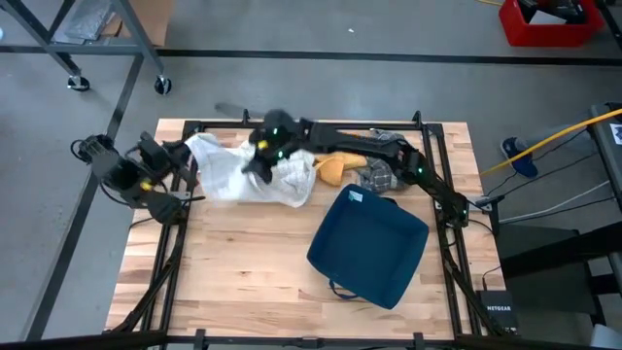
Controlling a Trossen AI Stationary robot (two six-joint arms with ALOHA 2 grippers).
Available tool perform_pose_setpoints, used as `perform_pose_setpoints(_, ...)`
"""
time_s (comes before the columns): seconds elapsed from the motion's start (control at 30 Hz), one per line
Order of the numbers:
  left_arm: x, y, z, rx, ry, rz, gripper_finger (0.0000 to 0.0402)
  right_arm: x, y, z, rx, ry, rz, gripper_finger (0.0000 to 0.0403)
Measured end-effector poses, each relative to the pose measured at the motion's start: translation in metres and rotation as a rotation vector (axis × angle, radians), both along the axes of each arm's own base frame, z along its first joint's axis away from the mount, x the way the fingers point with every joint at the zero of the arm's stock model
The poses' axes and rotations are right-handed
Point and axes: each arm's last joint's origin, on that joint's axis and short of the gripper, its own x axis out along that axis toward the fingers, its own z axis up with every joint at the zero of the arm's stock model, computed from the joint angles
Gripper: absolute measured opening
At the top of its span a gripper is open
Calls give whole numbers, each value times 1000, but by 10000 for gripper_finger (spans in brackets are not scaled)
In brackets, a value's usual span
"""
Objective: Fold towel
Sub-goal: Fold the white towel
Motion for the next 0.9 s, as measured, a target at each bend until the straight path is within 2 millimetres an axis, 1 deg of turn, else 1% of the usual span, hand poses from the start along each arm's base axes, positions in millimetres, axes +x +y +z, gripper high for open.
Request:
perform_pose_setpoints(0.03, -4, 3, 3, -19, -25, 0, 0, -2, -5, 11, -15, -35, -23, 1)
perform_pose_setpoints(0.1, -12, 9, 8, -53, -70, 0, 0, -7, -16, 32, -54, -166, -79, 1)
perform_pose_setpoints(0.2, -23, 17, 17, -97, -143, -14, 0, -18, -30, 60, -62, -286, -165, 1)
perform_pose_setpoints(0.27, -29, 22, 25, -110, -195, -40, 0, -25, -39, 74, -71, -334, -218, 1)
perform_pose_setpoints(0.4, -41, 30, 44, -91, -351, -123, 0, -37, -54, 93, -80, -419, -268, 1)
perform_pose_setpoints(0.5, -51, 37, 59, -47, -461, -138, 0, -47, -62, 107, -62, -466, -295, 1)
perform_pose_setpoints(0.67, -64, 44, 79, 1, -580, -121, 0, -63, -73, 129, -73, -557, -369, 1)
perform_pose_setpoints(0.8, -75, 50, 98, 49, -689, -146, 0, -81, -83, 152, -91, -667, -431, 1)
perform_pose_setpoints(0.9, -80, 52, 114, 63, -732, -153, 0, -97, -88, 170, -101, -740, -488, 1)
